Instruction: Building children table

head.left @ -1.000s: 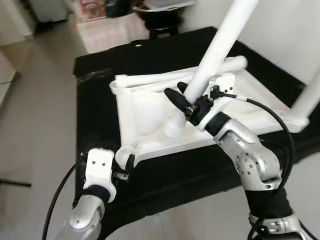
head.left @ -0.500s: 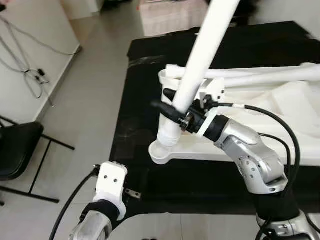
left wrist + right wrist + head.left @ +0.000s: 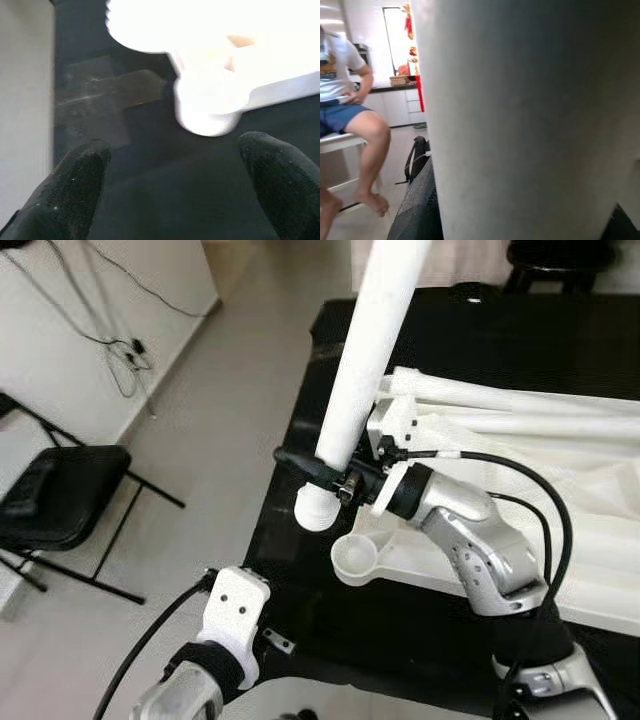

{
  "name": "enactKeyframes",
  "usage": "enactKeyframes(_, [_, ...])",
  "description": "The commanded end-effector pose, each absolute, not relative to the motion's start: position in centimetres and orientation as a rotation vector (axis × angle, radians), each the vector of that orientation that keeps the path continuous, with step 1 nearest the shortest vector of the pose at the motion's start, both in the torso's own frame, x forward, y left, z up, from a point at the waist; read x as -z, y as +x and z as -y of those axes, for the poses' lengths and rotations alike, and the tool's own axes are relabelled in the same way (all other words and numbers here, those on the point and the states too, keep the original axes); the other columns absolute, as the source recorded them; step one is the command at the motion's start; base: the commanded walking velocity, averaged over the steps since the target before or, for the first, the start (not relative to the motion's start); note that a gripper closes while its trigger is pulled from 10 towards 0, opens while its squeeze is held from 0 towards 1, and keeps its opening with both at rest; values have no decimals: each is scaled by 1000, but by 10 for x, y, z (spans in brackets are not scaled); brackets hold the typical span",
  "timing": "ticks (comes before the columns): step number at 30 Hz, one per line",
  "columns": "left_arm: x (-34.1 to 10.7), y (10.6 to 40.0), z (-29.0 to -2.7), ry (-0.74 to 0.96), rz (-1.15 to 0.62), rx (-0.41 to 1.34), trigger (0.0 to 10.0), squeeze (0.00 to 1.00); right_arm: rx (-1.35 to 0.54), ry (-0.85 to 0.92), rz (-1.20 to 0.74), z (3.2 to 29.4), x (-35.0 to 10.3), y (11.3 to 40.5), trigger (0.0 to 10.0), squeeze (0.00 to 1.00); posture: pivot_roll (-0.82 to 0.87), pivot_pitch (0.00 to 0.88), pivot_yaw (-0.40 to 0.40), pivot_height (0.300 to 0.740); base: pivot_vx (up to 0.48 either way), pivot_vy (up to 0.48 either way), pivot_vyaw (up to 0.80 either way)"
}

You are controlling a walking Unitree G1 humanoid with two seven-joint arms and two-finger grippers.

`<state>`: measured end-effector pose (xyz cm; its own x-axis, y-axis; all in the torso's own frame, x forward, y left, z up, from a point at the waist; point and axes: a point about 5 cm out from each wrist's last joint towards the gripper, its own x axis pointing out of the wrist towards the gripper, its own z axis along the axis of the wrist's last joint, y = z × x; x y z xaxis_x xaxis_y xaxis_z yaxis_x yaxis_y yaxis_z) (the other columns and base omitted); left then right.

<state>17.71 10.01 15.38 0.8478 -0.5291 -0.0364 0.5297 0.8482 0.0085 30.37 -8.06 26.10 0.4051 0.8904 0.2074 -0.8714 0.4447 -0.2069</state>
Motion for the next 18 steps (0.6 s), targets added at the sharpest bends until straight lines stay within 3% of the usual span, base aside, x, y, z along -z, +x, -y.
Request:
enactKeyframes(1, [-153,172,-98,24,-53,622,10000,0,-1182,-81,326,80,-262,300,10000,0,5,262,82,740,0,0,0])
enactKeyframes(6, [-156,161,-91,1,-73,759,10000,0,-1347,-114,295,85,-257,294,10000,0,7,287,85,740,0,0,0])
enactKeyframes(11, [-158,152,-87,-11,-92,848,10000,0,-1386,-125,287,83,-256,294,10000,0,11,310,89,740,0,0,0])
enactKeyframes(18, [-162,147,-91,-11,-97,828,10000,0,-1426,-120,284,78,-254,293,10000,0,13,328,95,740,0,0,0])
